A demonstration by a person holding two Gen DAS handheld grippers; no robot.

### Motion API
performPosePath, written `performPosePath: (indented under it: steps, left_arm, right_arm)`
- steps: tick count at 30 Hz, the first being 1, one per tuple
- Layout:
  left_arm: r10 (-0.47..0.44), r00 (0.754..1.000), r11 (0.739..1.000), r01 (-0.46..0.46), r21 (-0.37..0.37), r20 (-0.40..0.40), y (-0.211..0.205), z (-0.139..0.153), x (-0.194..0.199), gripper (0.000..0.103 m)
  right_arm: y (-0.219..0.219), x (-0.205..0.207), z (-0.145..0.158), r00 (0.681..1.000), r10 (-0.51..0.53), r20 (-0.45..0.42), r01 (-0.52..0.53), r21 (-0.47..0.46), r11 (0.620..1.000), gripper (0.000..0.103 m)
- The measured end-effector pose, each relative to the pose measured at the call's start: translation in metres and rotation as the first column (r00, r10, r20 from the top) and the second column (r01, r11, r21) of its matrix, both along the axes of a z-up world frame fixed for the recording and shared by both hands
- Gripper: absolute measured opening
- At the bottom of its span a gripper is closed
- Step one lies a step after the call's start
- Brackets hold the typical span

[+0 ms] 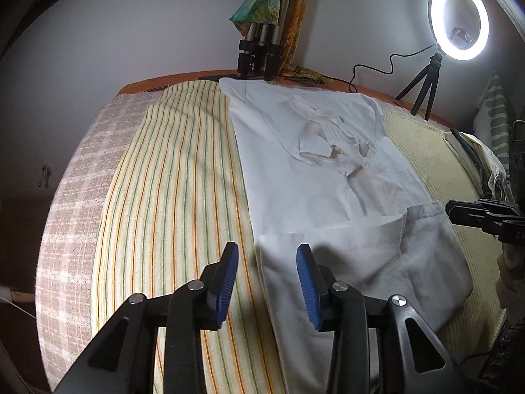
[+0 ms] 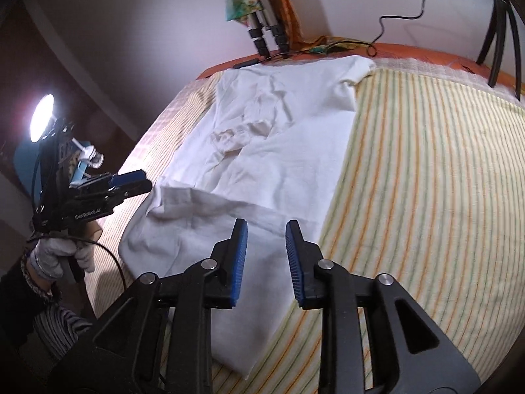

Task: Fold small clothes
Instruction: 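Press the folded hem flat with the left gripper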

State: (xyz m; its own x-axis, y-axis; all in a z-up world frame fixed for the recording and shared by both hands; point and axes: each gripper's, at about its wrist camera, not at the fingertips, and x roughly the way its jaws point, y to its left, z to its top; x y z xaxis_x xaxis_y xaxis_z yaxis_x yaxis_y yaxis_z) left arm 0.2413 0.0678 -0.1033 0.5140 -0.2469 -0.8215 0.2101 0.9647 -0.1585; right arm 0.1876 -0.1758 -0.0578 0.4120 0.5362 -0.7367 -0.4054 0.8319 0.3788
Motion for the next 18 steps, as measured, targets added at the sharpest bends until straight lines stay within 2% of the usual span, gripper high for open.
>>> performPosePath:
  steps: [2,6,10,12,14,17,18]
  left_arm:
    - [-0.006,1.0,1.0,0.006,0.01,-0.003,-0.002,-0.003,0.001,0.027]
    - [-0.025,1.0,1.0,0.025,0.015,0.0,-0.008,-0.006,0.002,0.012]
    - [-0.05,0.998,0.998,0.049,0.043,0.025,-0.014,-0.006,-0.001,0.0]
    - [-0.044,0.998,0.998,0.042,0.052,0.042,-0.014,-0.005,-0.002,0.0]
    - [-0.009,0.997,0.994,0.001,0.106,0.071,-0.01,-0.005,0.0,0.0]
    - [0.021,0.999,0.997,-0.023,0.07,0.04,0.0,-0.011,0.006,0.0]
    - [0.024,0.999,0.997,-0.027,0.069,0.044,0.001,-0.011,0.005,0.006]
  right_arm:
    - [0.01,-0.005,-0.001,0.999,0.034,0.005,-0.034,-0.019,0.999,0.026]
    - [0.025,-0.01,-0.007,0.997,0.076,0.006,-0.076,-0.067,0.995,0.026]
    - [0.026,-0.006,-0.017,0.997,0.07,-0.025,-0.071,-0.075,0.995,0.026]
    - [0.026,-0.005,-0.021,0.997,0.065,-0.035,-0.068,-0.081,0.994,0.026]
    - [0.026,-0.005,-0.022,0.997,0.066,-0.035,-0.069,-0.086,0.994,0.026]
    - [0.025,-0.005,-0.021,0.997,0.062,-0.037,-0.065,-0.085,0.994,0.026]
    - [0.024,-0.005,-0.02,0.997,0.061,-0.037,-0.064,-0.083,0.995,0.026]
